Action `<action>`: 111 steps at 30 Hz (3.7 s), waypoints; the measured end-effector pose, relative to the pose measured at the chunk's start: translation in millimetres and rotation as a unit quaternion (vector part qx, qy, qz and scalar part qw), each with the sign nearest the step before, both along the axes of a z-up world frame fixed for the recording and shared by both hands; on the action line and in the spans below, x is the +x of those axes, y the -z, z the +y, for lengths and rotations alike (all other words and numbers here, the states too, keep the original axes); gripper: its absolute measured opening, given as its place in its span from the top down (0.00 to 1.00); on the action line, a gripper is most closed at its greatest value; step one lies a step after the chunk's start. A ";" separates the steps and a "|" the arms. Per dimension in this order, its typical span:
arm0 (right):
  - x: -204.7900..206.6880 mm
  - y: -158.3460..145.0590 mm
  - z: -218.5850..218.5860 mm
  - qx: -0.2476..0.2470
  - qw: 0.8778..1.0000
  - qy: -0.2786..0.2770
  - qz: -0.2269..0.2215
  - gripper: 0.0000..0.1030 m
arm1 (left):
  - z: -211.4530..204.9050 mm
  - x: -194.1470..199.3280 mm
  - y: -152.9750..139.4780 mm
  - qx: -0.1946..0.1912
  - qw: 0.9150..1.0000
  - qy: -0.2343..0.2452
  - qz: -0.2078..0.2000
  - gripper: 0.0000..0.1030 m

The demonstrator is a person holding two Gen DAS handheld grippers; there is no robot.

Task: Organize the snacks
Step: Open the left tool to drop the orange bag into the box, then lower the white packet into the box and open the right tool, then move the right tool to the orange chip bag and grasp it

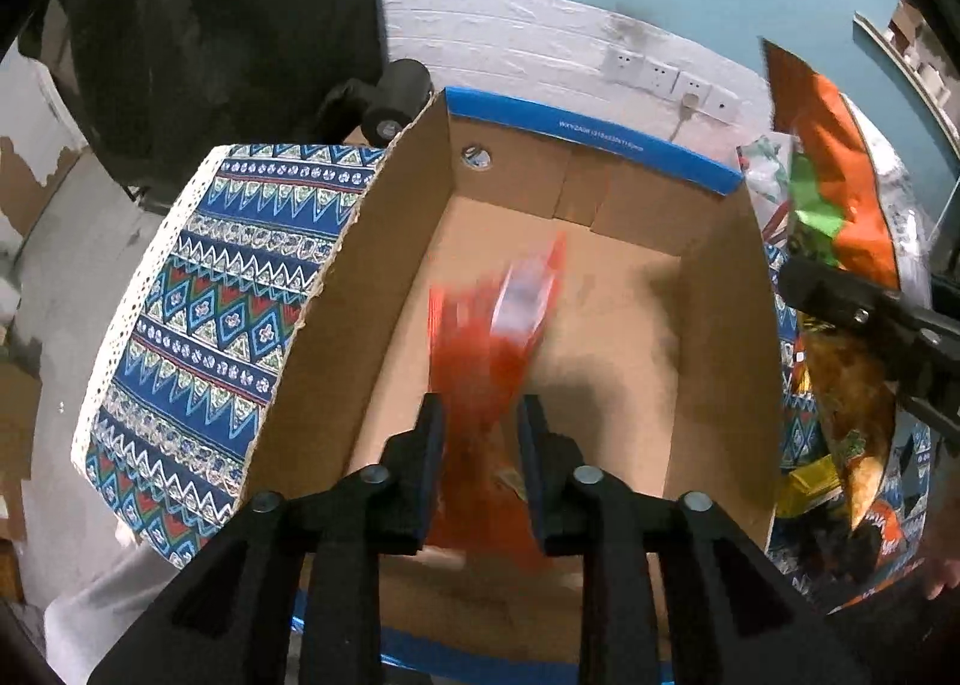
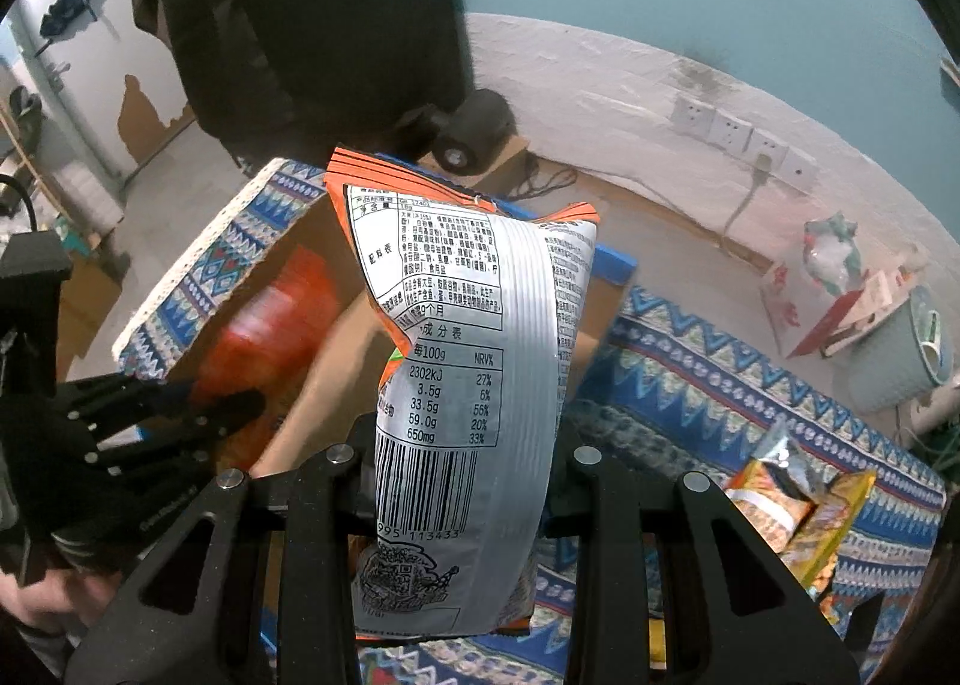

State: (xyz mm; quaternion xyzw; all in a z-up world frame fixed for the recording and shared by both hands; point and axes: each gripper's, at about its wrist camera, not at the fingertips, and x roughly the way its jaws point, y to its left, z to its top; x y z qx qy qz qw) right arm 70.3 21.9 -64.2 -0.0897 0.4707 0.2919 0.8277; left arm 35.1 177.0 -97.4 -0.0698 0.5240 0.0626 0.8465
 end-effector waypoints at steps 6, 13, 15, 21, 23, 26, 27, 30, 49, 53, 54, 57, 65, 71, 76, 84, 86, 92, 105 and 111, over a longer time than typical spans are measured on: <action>2.5 5.5 9.5 0.011 1.000 -0.004 0.022 0.70 | 3.7 -2.0 -7.8 0.022 1.000 -0.009 -0.006 0.47; 6.5 14.9 25.1 0.012 0.999 -0.013 0.038 0.70 | 14.8 -4.1 -24.7 0.021 1.000 -0.013 -0.016 0.40; 8.5 19.0 27.3 0.011 0.999 -0.014 0.046 0.70 | 15.9 -4.6 -27.3 0.020 1.000 -0.012 -0.019 0.39; 11.9 24.7 32.2 0.011 0.998 -0.015 0.058 0.70 | 11.4 -8.4 -33.4 0.031 0.999 -0.002 -0.026 0.37; 12.3 24.8 32.9 0.013 0.998 -0.015 0.060 0.68 | 10.4 -8.9 -33.1 0.030 0.999 0.000 -0.025 0.37; 12.4 24.8 33.7 0.019 0.998 -0.012 0.062 0.67 | 10.1 -9.3 -32.9 0.030 0.999 0.000 -0.022 0.37; 12.5 25.1 32.9 0.021 0.998 -0.011 0.063 0.65 | 9.8 -9.4 -33.1 0.029 0.999 0.000 -0.022 0.37; 13.5 23.6 30.7 0.025 0.998 -0.012 0.062 0.47 | 9.4 -9.5 -34.2 0.028 0.999 -0.001 -0.023 0.37; 1.6 -4.5 -30.9 0.008 1.000 0.010 0.027 0.28 | -49.4 -10.7 -36.4 0.021 0.997 0.068 -0.026 0.35; -3.6 -5.8 -58.1 -0.004 1.000 0.014 0.027 0.28 | -67.0 -12.9 -32.8 0.018 0.995 0.092 -0.020 0.35; -4.4 -5.8 -63.3 -0.007 1.000 0.016 0.026 0.28 | -73.6 -13.9 -31.9 0.017 0.995 0.101 -0.018 0.35; -8.8 -4.7 -86.8 -0.015 0.999 0.024 0.025 0.27 | -88.9 -16.6 -31.1 0.021 0.993 0.118 -0.016 0.35; -24.1 1.2 -146.4 -0.042 0.998 0.041 0.028 0.26 | -132.1 -23.3 -35.3 0.037 0.985 0.168 -0.017 0.32; -41.7 7.1 -181.6 -0.071 0.997 0.027 0.026 0.22 | -161.7 -30.2 -32.4 0.047 0.979 0.199 -0.013 0.32; -52.4 15.9 -201.5 -0.092 0.995 0.005 0.030 0.22 | -186.0 -34.9 -25.0 0.072 0.971 0.228 -0.006 0.32; -69.0 43.4 -223.9 -0.122 0.989 -0.060 0.065 0.21 | -209.5 -51.5 -1.3 0.081 0.961 0.263 0.024 0.29; -71.3 53.7 -226.4 -0.129 0.985 -0.078 0.080 0.21 | -216.4 -56.9 7.6 0.091 0.957 0.272 0.035 0.29; -85.1 78.0 -228.2 -0.177 0.972 -0.119 0.097 0.20 | -226.6 -60.4 18.1 0.087 0.952 0.290 0.046 0.29; -109.6 115.1 -214.2 -0.256 0.946 -0.183 0.082 0.18 | -238.6 -57.4 38.6 0.089 0.946 0.305 0.071 0.29; -111.4 128.3 -200.8 -0.261 0.941 -0.204 0.069 0.17 | -231.9 -52.4 47.1 0.086 0.949 0.290 0.089 0.29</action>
